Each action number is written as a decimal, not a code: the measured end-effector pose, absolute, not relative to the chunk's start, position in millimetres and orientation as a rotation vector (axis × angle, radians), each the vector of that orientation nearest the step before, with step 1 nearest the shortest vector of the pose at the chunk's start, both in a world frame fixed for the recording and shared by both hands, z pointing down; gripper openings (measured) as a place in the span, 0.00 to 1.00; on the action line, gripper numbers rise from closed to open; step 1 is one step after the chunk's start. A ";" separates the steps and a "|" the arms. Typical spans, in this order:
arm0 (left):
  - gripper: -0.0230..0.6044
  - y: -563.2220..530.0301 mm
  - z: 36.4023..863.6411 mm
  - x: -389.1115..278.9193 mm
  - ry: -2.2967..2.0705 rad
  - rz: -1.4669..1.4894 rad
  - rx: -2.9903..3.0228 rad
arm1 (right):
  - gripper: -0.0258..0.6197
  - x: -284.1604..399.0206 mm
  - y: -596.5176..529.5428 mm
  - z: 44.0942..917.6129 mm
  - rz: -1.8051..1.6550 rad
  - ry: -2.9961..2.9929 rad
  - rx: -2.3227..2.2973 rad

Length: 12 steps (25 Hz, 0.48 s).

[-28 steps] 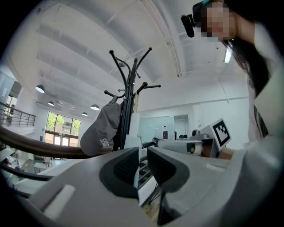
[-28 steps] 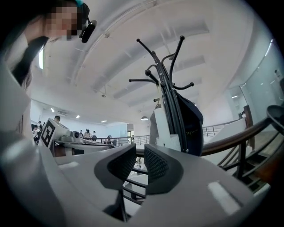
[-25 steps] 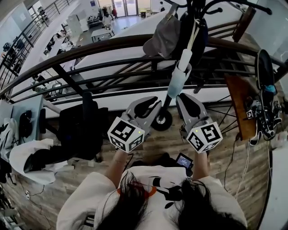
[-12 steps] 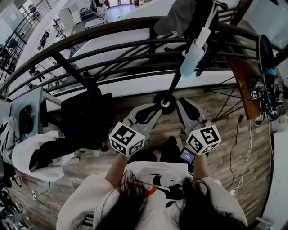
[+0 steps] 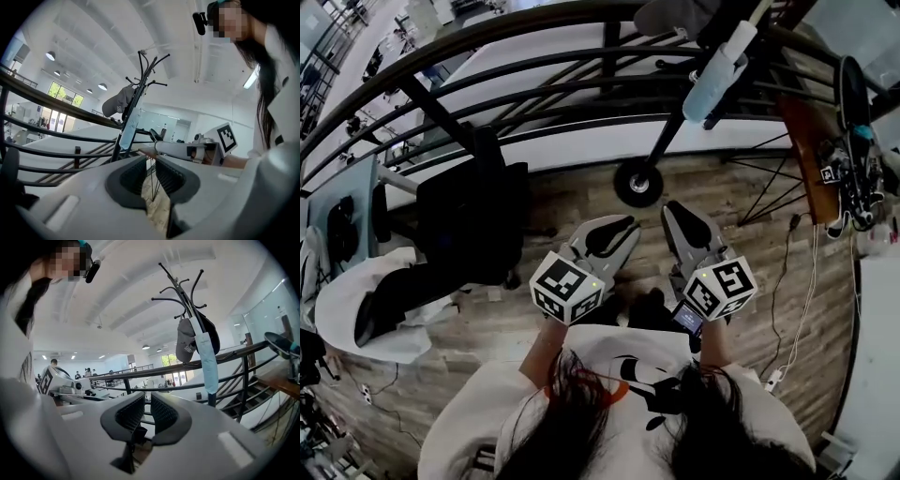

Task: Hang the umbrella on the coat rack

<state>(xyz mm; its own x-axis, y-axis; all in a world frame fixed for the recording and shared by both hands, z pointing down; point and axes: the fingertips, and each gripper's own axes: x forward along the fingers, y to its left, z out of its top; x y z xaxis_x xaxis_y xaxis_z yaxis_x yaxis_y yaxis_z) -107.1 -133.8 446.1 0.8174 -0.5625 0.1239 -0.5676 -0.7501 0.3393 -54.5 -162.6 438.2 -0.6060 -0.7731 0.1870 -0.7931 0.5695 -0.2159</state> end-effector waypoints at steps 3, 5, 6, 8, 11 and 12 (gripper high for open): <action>0.11 -130.0 441.7 -110.8 -0.878 -0.003 2.637 | 0.13 -59.6 -159.2 440.2 0.433 -2.720 1.323; 0.11 -125.8 437.5 -114.0 -0.895 -0.013 2.645 | 0.13 -63.2 -155.7 441.9 0.437 -2.723 1.290; 0.11 -123.5 434.9 -115.6 -0.907 -0.019 2.650 | 0.13 -64.5 -153.3 442.2 0.437 -2.726 1.274; 0.11 -119.0 429.6 -117.4 -0.936 -0.030 2.653 | 0.13 -64.1 -147.0 441.5 0.436 -2.737 1.248; 0.11 -112.9 424.2 -116.6 -0.998 -0.045 2.635 | 0.13 -56.5 -134.8 439.2 0.438 -2.754 1.221; 0.11 -109.9 423.1 -115.4 -1.018 -0.051 2.625 | 0.13 -52.6 -129.9 438.4 0.440 -2.757 1.218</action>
<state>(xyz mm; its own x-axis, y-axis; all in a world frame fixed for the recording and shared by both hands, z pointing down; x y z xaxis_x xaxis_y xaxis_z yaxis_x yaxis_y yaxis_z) -115.4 -109.9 423.1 0.7450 -0.6619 0.0830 -0.6504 -0.6930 0.3109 -52.6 -129.9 438.4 -0.6763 -0.7085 0.2016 -0.7360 0.6392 -0.2228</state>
